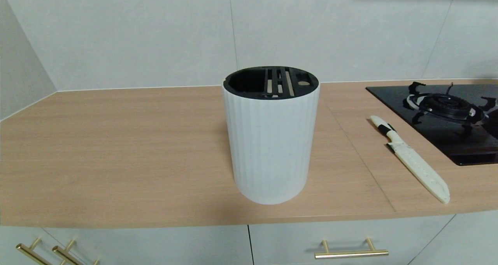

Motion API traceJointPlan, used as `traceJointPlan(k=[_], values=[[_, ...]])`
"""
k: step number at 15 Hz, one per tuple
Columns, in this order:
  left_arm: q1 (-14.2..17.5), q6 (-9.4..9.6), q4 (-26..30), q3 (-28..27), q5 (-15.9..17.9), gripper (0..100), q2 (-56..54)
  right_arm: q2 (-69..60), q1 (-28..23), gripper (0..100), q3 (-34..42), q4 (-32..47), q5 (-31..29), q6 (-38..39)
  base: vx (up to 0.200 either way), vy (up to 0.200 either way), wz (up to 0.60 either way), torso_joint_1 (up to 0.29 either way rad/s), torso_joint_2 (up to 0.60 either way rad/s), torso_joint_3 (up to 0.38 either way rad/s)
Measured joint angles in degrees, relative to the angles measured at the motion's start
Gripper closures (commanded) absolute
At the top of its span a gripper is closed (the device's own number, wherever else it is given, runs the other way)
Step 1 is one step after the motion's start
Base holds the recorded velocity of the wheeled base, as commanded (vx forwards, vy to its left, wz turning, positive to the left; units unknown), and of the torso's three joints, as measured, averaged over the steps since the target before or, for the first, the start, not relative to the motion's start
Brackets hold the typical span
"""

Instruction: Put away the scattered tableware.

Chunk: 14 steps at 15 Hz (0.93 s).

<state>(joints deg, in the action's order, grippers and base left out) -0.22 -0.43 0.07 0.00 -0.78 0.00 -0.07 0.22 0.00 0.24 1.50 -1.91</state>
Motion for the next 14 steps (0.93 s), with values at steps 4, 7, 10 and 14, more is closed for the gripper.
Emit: traceJointPlan(k=[4, 7, 10, 14], values=[[0.00, 0.00, -0.10, 0.00, 0.02, 0, 0.00, 0.00, 0.02, 0, 0.00, 0.00, -0.02, 0.02, 0.000, 0.000, 0.00, 0.207, -0.49, -0.277], [0.00, 0.00, -0.10, 0.00, 0.00, 0, 0.00, 0.00, 0.00, 0, 0.00, 0.02, -0.02, 0.00, 0.000, 0.000, 0.00, 0.229, -0.51, -0.282], [0.00, -0.01, -0.05, 0.00, 0.02, 0, 0.00, 0.00, 0.00, 0, 0.00, 0.02, 0.00, 0.00, 0.000, 0.000, 0.00, 0.245, -0.53, -0.287], [0.00, 0.00, -0.07, 0.00, 0.02, 0, 0.00, 0.00, 0.02, 0, 0.00, 0.02, 0.00, 0.00, 0.000, 0.000, 0.00, 0.261, -0.56, -0.301]])
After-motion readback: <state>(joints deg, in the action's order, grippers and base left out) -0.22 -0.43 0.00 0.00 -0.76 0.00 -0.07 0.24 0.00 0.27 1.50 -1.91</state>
